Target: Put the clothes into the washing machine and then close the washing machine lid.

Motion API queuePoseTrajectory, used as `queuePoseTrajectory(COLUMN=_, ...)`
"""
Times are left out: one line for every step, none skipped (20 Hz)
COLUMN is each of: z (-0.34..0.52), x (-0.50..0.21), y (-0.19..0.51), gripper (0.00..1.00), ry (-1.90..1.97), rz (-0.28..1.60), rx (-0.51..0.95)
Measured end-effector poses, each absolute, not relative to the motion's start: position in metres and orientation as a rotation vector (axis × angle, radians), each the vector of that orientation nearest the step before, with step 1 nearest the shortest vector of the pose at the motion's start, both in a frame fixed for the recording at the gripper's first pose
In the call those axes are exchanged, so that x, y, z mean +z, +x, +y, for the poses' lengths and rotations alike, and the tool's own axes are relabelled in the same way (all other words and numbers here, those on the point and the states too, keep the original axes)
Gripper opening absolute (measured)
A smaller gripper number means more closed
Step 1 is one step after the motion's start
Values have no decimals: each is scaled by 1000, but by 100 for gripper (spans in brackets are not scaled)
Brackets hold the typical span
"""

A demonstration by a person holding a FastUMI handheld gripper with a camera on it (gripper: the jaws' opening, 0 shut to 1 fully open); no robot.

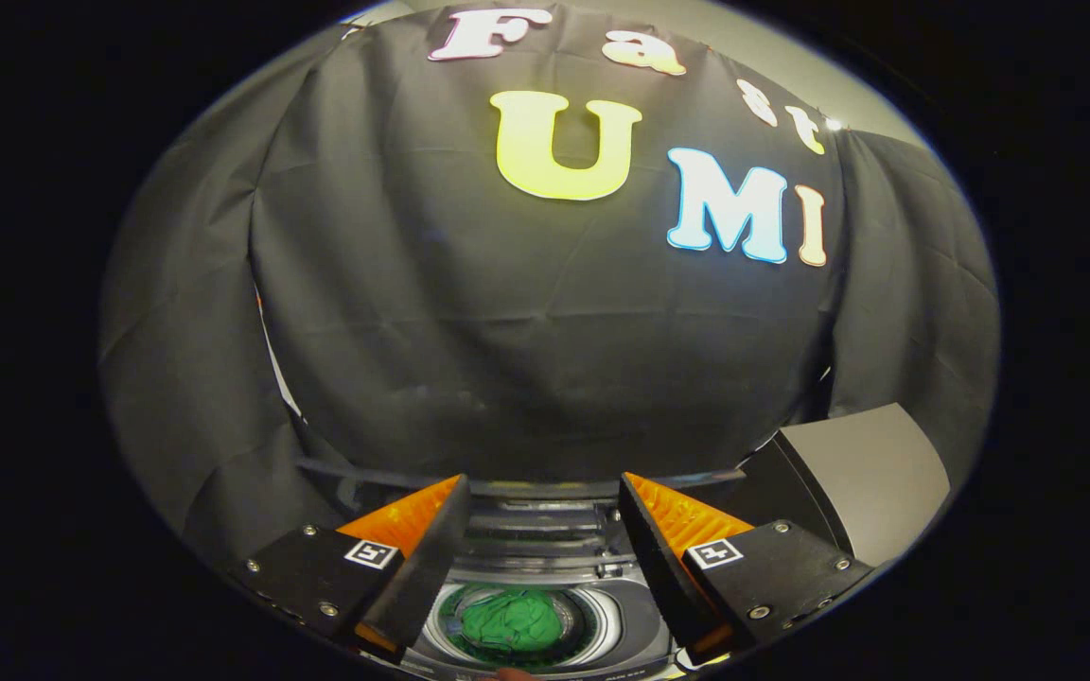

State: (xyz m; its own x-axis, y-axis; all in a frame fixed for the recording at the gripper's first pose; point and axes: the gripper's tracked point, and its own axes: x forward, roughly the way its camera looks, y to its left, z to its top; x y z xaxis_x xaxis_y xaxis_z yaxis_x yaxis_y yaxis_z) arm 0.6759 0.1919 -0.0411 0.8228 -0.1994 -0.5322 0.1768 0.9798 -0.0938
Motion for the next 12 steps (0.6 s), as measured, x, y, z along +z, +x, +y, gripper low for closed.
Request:
queuePoseTrajectory(z=189, x=-42, y=682, gripper=95, ry=-33, rz=578, rx=-200)
queuePoseTrajectory(z=185, x=-44, y=689, gripper=95, ry=-26, rz=586, rx=-207)
queuePoseTrajectory(z=180, x=-49, y=694, gripper=95, ry=-18, rz=594, rx=-211)
queuePoseTrajectory(z=179, x=-51, y=700, gripper=95, ry=-5, rz=605, rx=-205)
queuePoseTrajectory(z=178, x=-56, y=705, gripper=95, ry=0, rz=613, rx=-202)
queuePoseTrajectory(z=176, x=-60, y=709, gripper=95, ry=1, rz=625, rx=-200)
queuePoseTrajectory(z=172, x=-65, y=714, gripper=96, ry=8, rz=639, rx=-195)
queuePoseTrajectory(z=170, x=-70, y=717, gripper=95, ry=21, rz=654, rx=-195)
queuePoseTrajectory(z=169, x=-74, y=721, gripper=95, ry=35, rz=667, rx=-192)
queuePoseTrajectory(z=170, x=-78, y=723, gripper=95, ry=44, rz=679, rx=-186)
queuePoseTrajectory(z=169, x=-84, y=723, gripper=95, ry=37, rz=698, rx=-185)
queuePoseTrajectory(z=167, x=-91, y=722, gripper=95, ry=23, rz=723, rx=-189)
